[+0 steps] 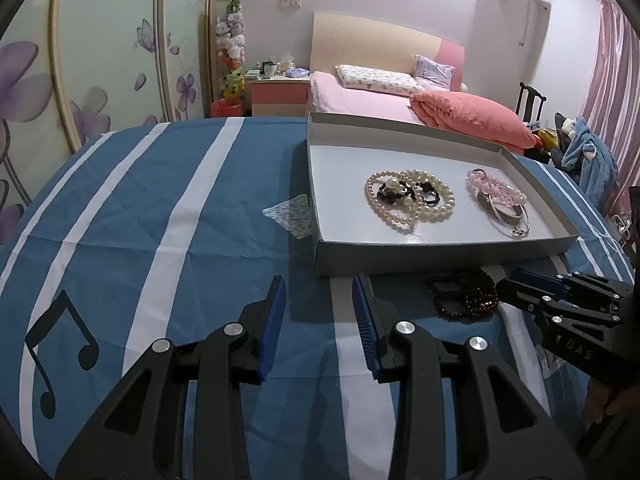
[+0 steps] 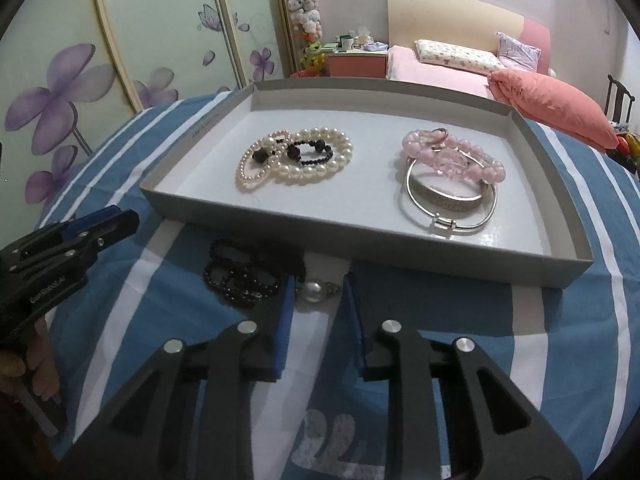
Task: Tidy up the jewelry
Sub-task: 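Grasp the second pearl earring with the right tool while the left tool grasps the dark red beaded bracelet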
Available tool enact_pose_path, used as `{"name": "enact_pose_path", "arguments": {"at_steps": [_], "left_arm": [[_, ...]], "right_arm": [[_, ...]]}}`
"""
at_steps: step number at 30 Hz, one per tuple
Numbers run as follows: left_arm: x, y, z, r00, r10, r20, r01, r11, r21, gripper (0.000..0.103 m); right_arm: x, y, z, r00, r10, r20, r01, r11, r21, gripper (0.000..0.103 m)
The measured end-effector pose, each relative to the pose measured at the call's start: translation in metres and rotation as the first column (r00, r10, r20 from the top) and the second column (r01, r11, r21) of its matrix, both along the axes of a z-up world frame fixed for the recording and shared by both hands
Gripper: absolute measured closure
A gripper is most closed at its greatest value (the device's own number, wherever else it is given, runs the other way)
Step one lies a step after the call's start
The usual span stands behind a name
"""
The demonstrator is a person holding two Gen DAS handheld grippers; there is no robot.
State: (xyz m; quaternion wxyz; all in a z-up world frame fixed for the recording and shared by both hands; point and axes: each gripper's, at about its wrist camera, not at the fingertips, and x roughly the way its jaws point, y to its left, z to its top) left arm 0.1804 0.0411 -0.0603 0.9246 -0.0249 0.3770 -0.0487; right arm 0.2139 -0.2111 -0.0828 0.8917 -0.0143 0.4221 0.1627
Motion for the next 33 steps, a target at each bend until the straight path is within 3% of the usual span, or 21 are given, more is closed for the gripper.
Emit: {"name": "enact_pose_path", "arguments": {"at_steps": [9, 18, 23, 33], "left_arm": [[-0.002, 0.000, -0.002, 1.000, 0.000, -0.004, 0.000, 1.000, 0.005, 0.067], [-0.007, -0.019, 0.003, 0.998, -0.066, -0.003, 0.066, 0.998, 0.007, 0.066], [-0.007, -0.043, 0.003, 0.990, -0.140, -0.022, 0.140, 0.990, 0.000, 0.058], [-0.002, -0.092, -0.007, 0.972, -0.222, -0.072, 0.226, 0.972, 0.063, 0.042]], "right_arm": [[0.000, 0.000, 0.001, 1.000, 0.004, 0.000, -0.004, 1.000, 0.004, 0.087], [-0.005, -0.025, 0.002, 0.997, -0.082, 0.006, 0.082, 0.996, -0.035, 0.087], [-0.009, -0.044, 0.000, 0.989, -0.144, 0.033, 0.146, 0.984, -0.097, 0.086], [-0.006, -0.051, -0.004, 0.989, -0.150, 0.014, 0.150, 0.985, -0.081, 0.086]]}}
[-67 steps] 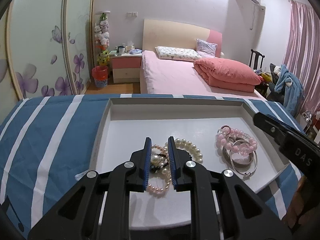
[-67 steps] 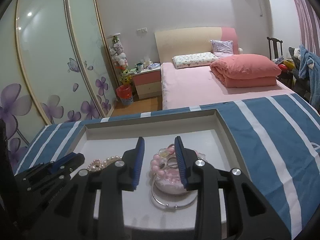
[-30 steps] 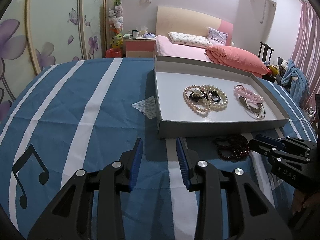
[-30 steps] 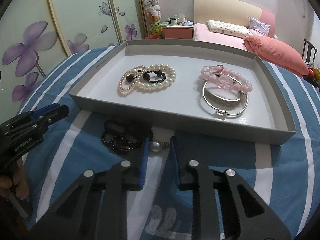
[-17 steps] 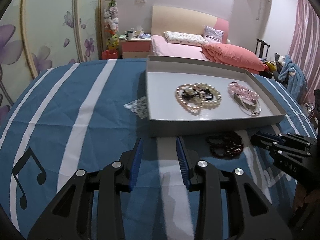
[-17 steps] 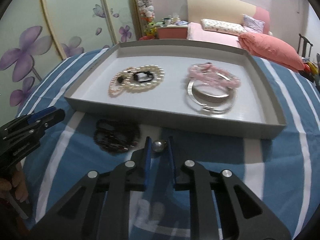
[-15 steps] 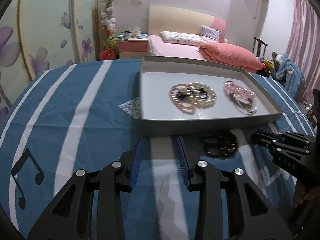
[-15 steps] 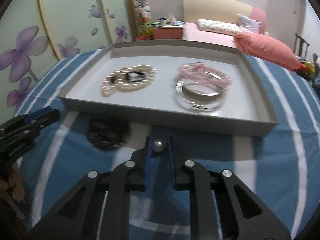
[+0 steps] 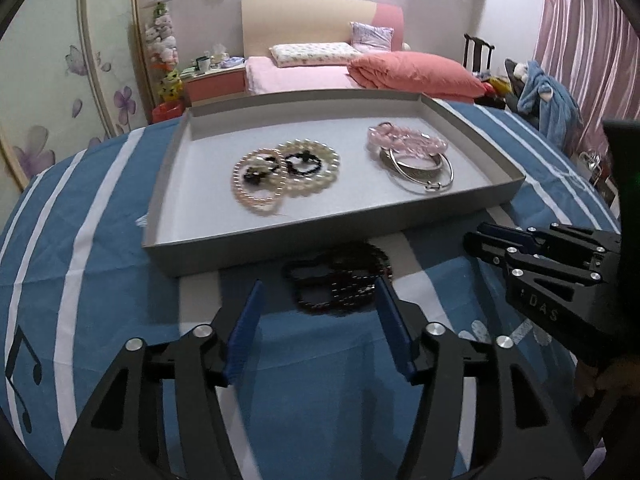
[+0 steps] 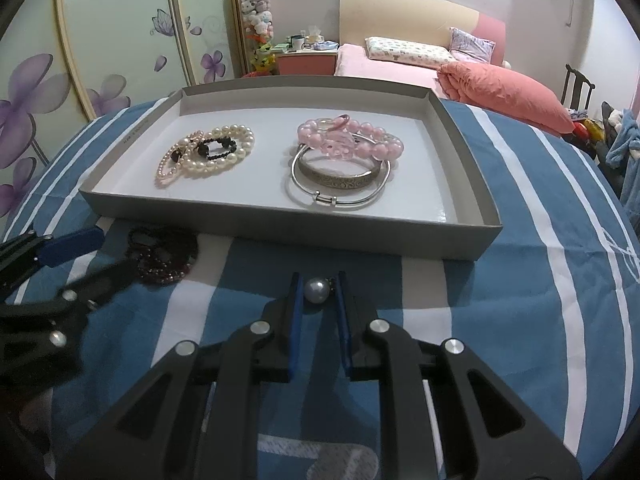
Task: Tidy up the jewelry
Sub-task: 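Grasp the second pearl earring with the right tool while the left tool grasps the dark red beaded bracelet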
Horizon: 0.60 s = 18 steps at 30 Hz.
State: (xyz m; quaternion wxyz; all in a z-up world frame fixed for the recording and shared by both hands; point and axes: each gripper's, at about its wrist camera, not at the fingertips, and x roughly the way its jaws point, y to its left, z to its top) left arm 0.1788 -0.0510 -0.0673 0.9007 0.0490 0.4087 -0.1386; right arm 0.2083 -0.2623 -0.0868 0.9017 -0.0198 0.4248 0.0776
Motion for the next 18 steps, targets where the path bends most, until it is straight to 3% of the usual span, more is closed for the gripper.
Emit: {"name": "enact_pose_path", "arguments": {"at_steps": [13, 15, 17, 18], "left_arm": [[0.016, -0.027, -0.012, 0.999, 0.018, -0.033, -0.016, 0.998, 0.062, 0.041], [0.017, -0.029, -0.012, 0.999, 0.027, -0.029, -0.025, 0.998, 0.062, 0.048], [0.017, -0.028, -0.011, 0.999, 0.033, -0.022, -0.032, 0.998, 0.062, 0.066], [0.017, -0.027, -0.010, 0.999, 0.042, -0.021, -0.040, 0.997, 0.059, 0.068]], "right_arm": [[0.000, -0.001, -0.001, 1.000, 0.000, -0.002, 0.000, 1.000, 0.010, 0.086], [-0.001, -0.001, -0.001, 1.000, 0.000, -0.003, 0.000, 1.000, 0.014, 0.086], [-0.001, -0.001, -0.001, 1.000, -0.001, -0.003, 0.001, 1.000, 0.017, 0.086], [-0.001, -0.001, -0.001, 1.000, -0.001, -0.004, 0.001, 1.000, 0.018, 0.086]]}}
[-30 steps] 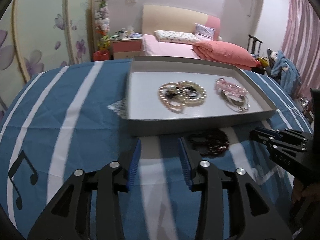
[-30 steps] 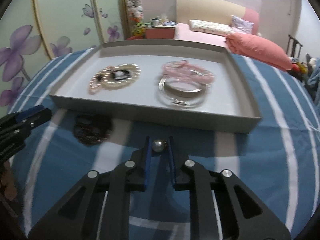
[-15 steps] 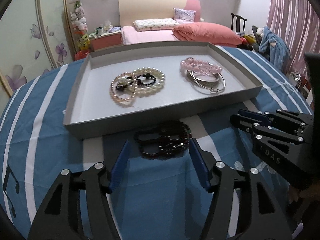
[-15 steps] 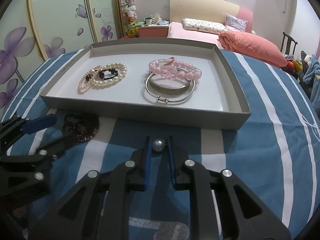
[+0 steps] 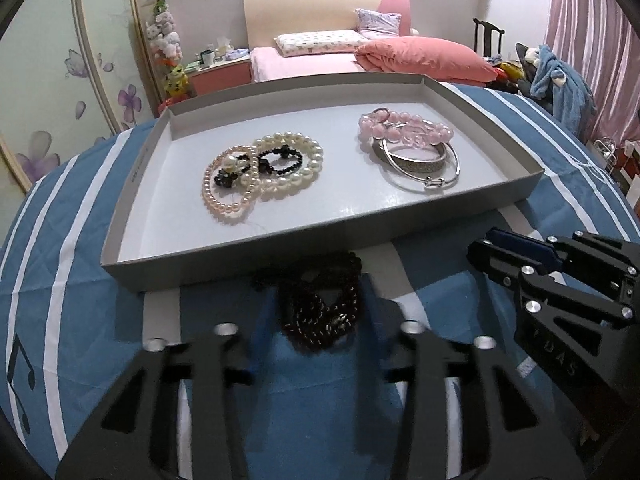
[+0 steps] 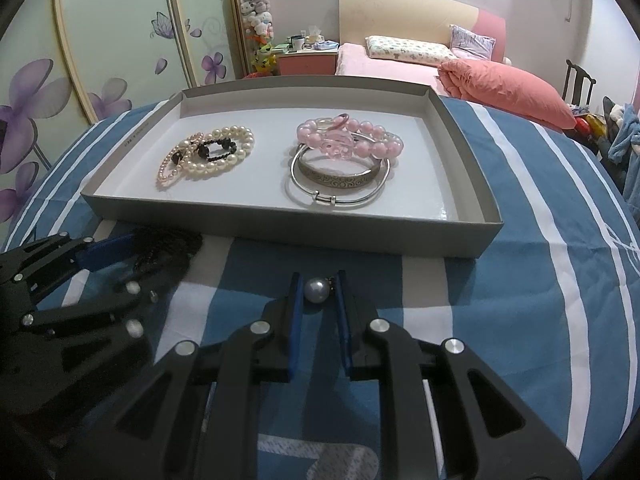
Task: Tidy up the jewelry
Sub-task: 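Grasp the second pearl earring with the right tool while the left tool grasps the dark red beaded bracelet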
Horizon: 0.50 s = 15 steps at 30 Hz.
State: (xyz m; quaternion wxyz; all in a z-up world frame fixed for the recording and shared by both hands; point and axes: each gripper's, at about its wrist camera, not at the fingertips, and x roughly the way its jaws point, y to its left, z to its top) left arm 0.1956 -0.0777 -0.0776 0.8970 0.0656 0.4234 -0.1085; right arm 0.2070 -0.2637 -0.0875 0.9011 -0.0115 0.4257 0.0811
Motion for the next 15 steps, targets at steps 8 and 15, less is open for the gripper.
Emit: {"name": "enact_pose_path", "arguments": {"at_steps": [8, 15], "left_arm": [[-0.014, 0.032, 0.002, 0.999, 0.047, 0.000, -0.047, 0.999, -0.007, 0.091], [-0.027, 0.050, 0.001, 0.998, 0.070, -0.005, -0.070, 0.997, -0.029, 0.090]], "right_arm": [[0.000, 0.000, 0.000, 1.000, -0.001, -0.001, 0.001, 1.000, 0.007, 0.086], [0.000, -0.001, 0.000, 1.000, -0.001, -0.001, 0.001, 1.000, 0.007, 0.086]]}}
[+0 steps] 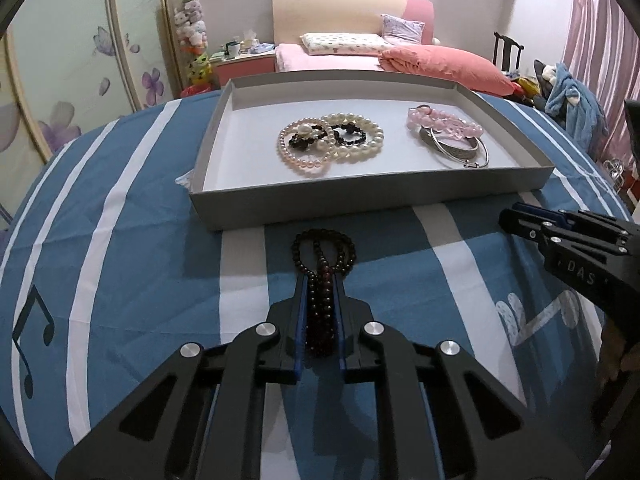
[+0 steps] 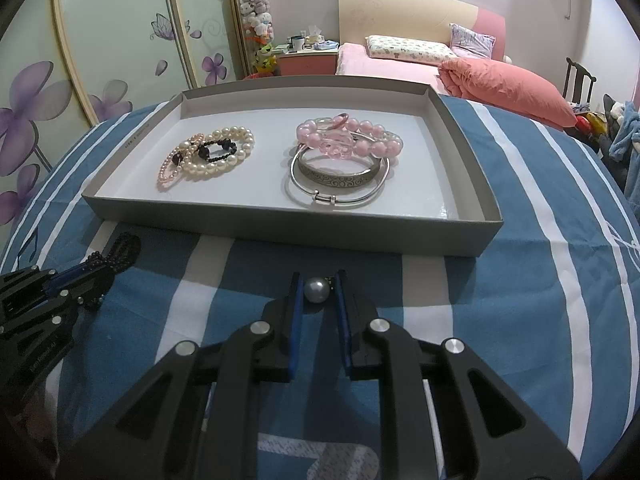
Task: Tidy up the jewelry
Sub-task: 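Grasp the second pearl earring with the right tool while the left tool grasps the dark red beaded bracelet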
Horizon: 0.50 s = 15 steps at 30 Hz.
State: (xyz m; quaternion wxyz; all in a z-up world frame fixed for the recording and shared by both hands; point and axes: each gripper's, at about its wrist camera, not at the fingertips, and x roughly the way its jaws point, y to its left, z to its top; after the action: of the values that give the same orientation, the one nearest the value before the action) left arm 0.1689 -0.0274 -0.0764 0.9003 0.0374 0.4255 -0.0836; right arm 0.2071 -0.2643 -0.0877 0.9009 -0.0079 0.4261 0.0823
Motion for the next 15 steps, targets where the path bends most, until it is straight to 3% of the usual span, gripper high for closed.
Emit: {"name": "enact_pose_path", "arguments": {"at_steps": [15], "left_arm": [[-0.0010, 0.0005, -0.0017, 1.000, 0.001, 0.000, -0.001, 1.000, -0.003, 0.090]], "right_arm": [[-0.0008, -0.0006, -0.0001, 1.000, 0.000, 0.001, 0.000, 1.000, -0.005, 0.086]]}}
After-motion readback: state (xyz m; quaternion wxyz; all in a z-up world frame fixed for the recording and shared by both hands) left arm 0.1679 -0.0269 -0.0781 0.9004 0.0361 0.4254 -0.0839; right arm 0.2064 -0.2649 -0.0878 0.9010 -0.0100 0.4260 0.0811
